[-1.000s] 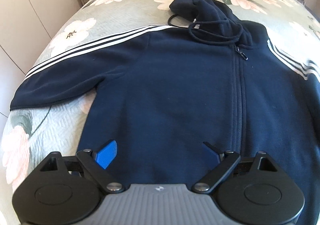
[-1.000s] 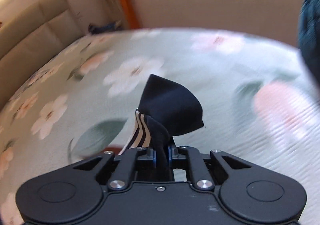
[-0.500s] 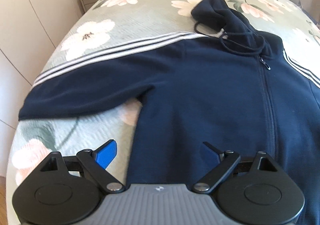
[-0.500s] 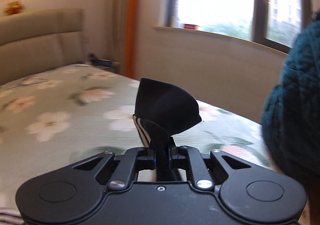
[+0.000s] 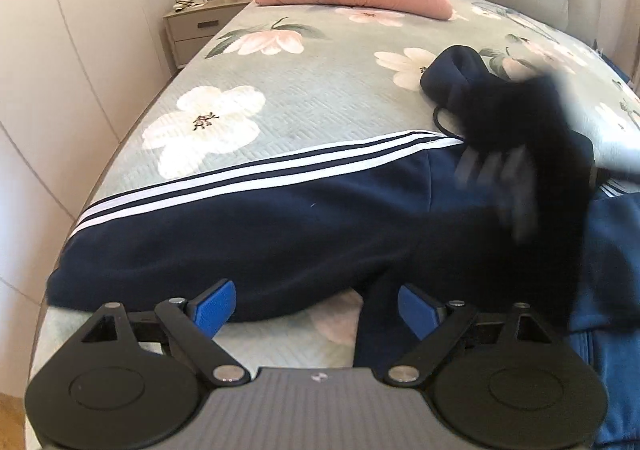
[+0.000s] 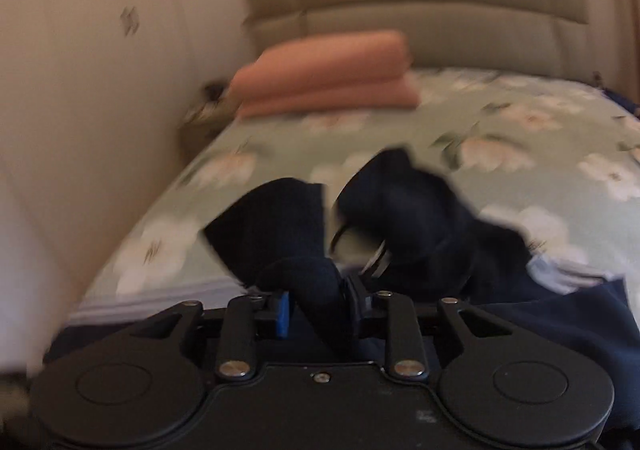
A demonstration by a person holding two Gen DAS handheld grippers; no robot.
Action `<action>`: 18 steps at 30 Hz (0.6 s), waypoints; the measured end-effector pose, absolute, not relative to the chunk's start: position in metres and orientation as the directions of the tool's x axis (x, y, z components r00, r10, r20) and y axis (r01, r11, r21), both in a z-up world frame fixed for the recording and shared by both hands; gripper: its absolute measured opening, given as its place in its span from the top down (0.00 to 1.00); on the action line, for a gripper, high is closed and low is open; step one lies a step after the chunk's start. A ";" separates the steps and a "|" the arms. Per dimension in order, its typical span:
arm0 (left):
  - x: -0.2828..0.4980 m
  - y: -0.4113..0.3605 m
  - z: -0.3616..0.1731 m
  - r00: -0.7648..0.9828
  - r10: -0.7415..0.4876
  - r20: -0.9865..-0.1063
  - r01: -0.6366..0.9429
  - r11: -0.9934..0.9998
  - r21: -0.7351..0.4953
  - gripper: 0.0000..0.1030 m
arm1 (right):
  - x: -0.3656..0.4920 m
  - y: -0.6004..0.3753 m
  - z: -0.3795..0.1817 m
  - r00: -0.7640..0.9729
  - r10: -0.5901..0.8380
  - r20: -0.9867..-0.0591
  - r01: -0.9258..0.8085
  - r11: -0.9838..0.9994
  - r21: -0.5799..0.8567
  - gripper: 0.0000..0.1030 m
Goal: Fold large clothes
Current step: 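Fold the held sleeve across the hoodie body with the right gripper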
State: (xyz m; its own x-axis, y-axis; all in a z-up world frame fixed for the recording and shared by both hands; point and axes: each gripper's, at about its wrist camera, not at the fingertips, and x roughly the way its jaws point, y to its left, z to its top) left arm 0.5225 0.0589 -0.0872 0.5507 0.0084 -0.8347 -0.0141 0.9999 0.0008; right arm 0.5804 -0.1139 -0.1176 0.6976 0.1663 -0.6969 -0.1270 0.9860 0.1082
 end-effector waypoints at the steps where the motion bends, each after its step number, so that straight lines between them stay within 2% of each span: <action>1: 0.528 0.061 -0.091 0.556 -0.008 -0.831 -0.003 1.000 -0.011 0.12 | 0.578 -0.116 -0.130 0.669 0.148 -0.729 -0.124 0.988 0.088 0.52; 5: 0.551 0.063 -0.106 0.559 -0.099 -0.823 0.036 0.995 -0.095 0.12 | 0.561 -0.150 -0.161 0.602 -0.024 -0.798 -0.033 0.998 -0.054 0.44; 6: 0.557 0.064 -0.110 0.554 -0.136 -0.821 0.044 0.990 -0.134 0.12 | 0.557 -0.162 -0.166 0.582 -0.058 -0.811 -0.006 0.997 -0.076 0.39; 7: 0.564 0.065 -0.115 0.540 -0.169 -0.824 0.040 0.984 -0.175 0.12 | 0.554 -0.175 -0.168 0.565 -0.070 -0.822 0.013 0.997 -0.076 0.36; 11: 0.579 0.074 -0.129 0.493 -0.276 -0.825 -0.009 0.947 -0.322 0.18 | 0.540 -0.219 -0.181 0.515 -0.100 -0.852 0.117 0.992 -0.046 0.36; 14: 0.581 0.079 -0.125 0.480 -0.300 -0.824 -0.058 0.927 -0.371 0.21 | 0.543 -0.230 -0.185 0.517 -0.051 -0.855 0.131 0.991 0.020 0.36; 18: 0.570 0.087 -0.110 0.492 -0.239 -0.837 -0.108 0.937 -0.332 0.21 | 0.573 -0.193 -0.171 0.575 0.156 -0.803 -0.064 0.987 0.146 0.36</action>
